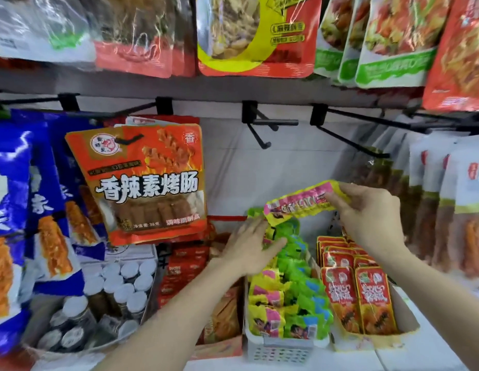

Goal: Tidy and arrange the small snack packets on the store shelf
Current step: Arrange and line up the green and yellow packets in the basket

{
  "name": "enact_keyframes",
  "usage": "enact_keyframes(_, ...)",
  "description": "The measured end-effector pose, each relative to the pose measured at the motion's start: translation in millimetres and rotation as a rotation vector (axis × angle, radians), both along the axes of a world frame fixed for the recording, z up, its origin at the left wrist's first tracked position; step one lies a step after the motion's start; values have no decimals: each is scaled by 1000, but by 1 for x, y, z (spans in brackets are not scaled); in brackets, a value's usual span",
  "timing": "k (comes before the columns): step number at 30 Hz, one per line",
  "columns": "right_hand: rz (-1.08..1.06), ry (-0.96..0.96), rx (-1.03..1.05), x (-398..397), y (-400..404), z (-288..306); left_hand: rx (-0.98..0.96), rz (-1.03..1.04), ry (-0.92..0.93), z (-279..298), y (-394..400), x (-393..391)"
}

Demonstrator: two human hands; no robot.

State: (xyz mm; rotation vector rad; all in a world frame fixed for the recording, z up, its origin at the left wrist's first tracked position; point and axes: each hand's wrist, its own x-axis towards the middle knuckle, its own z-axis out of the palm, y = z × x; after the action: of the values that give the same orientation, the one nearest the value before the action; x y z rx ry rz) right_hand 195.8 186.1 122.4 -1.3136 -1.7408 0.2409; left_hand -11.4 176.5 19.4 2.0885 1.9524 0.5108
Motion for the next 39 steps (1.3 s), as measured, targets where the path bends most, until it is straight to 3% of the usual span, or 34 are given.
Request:
enact_keyframes(4, -14, 2, -23, 2, 4, 0, -65, -9, 135, -4, -2, -6)
enact_keyframes(9, 21, -26, -25, 2, 3, 0, 5, -2, 99, -5, -27, -6)
enact_keyframes(16, 142, -340, -2, -38, 9, -9, -21, -19, -35, -5, -35, -9)
enact_keyframes(21, 234, -568, -233, -83, 31, -31, -15, -15, -118, -9, -35, -10)
enact_keyframes(29, 234, -470, -422, -98, 44, -48, 72, -19, -287, -22, -35, -19)
enact_keyframes(33, 233, -445, -380, -93, 47, -51, 93, -22, -349, -26, -38, -18)
enact_keyframes(39, 278, -588, -423, -106, 49, -66, 99, -73, -199, -31, -31, -22)
